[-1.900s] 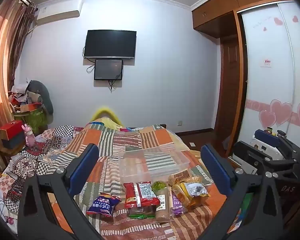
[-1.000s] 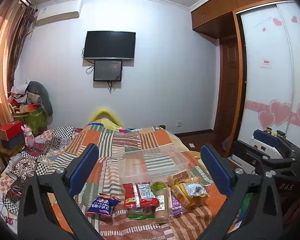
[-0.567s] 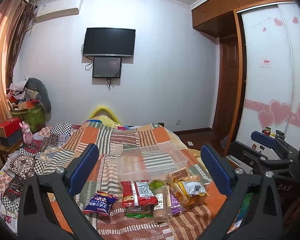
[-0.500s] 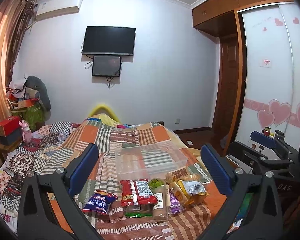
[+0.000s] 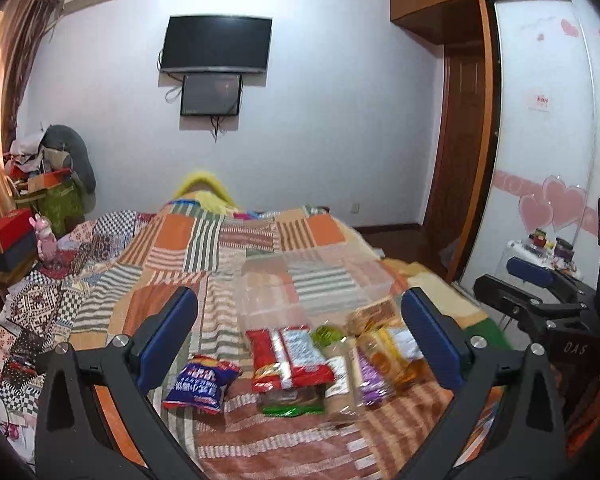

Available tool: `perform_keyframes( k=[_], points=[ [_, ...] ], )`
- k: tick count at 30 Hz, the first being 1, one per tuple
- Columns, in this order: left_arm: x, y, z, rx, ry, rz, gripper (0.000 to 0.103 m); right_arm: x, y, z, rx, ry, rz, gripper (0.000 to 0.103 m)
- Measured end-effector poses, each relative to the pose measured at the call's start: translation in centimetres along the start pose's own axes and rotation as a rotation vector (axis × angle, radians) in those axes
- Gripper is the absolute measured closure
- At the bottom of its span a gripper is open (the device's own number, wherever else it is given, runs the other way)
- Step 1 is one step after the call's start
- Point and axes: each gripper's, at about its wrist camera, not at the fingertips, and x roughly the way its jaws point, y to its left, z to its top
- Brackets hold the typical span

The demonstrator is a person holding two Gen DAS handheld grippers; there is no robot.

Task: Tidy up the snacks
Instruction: 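Grasp the blue snack bag with left tool while right grasps chip bag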

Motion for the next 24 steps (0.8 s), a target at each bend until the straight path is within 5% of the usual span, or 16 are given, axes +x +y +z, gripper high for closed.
perform_keyframes(
  k=[2,21,24],
  points=[
    [1.1,0.9,-0.8,-0.025,-0.010,-0.007,0.000,1.2,-0.6,-0.9,0.002,0.050,-0.011,0.000],
    [14.0,11.8,-8.5,-0.093,0.386,0.049,0.000,8.0,-3.2,-5.4,0.053,0.351,-0.032,0.000],
    [15.1,12.8,-9.5,-0.092,0.404,0.062,0.011,8.8,-3.4,-5.7,0.056,0.375,-0.034,0.000]
  ],
)
